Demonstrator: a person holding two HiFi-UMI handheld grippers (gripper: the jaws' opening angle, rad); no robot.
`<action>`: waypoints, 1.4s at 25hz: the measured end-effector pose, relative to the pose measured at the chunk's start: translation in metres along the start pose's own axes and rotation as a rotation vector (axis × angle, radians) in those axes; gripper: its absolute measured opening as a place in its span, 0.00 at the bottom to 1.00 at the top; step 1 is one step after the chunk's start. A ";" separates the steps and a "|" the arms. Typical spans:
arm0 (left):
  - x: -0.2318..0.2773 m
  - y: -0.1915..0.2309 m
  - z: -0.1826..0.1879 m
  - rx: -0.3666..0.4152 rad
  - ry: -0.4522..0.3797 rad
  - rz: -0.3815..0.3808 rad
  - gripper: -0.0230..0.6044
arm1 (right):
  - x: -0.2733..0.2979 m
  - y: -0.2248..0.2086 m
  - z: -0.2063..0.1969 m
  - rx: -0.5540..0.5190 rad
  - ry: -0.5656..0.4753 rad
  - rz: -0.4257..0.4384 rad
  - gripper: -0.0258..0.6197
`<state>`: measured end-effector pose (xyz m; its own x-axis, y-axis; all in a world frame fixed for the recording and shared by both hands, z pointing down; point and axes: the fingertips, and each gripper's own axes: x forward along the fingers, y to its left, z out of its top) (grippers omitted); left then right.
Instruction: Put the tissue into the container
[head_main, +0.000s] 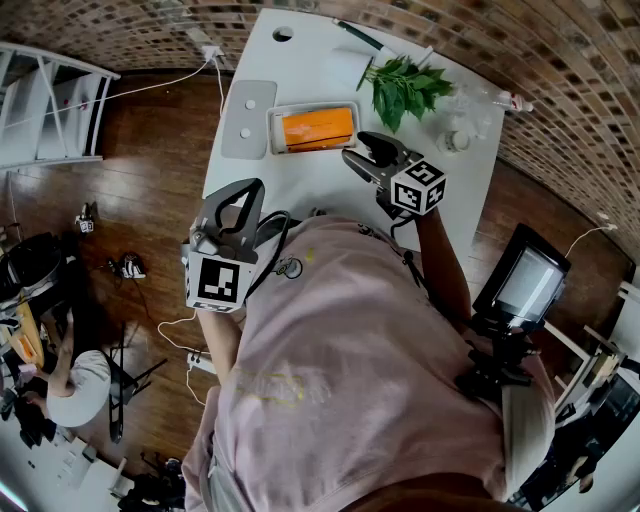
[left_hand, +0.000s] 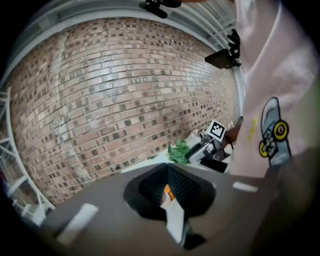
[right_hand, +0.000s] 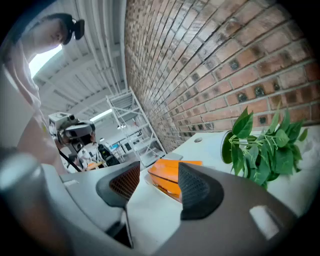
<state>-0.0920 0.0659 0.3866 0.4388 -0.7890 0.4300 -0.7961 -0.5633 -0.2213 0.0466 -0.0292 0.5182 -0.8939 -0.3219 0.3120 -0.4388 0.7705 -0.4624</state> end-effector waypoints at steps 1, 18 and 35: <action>0.006 -0.002 -0.011 0.024 0.043 0.024 0.04 | 0.006 -0.008 -0.006 -0.024 0.033 -0.024 0.39; 0.034 0.005 -0.092 -0.338 0.138 0.135 0.04 | 0.059 -0.077 -0.034 0.279 0.108 -0.526 0.60; 0.191 0.011 -0.113 -0.989 0.153 -0.266 0.95 | 0.072 -0.046 -0.023 0.240 0.166 -0.087 0.87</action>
<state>-0.0646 -0.0630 0.5652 0.6477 -0.5901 0.4820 -0.6985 -0.2073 0.6849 0.0047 -0.0753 0.5813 -0.8334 -0.2718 0.4812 -0.5401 0.5853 -0.6048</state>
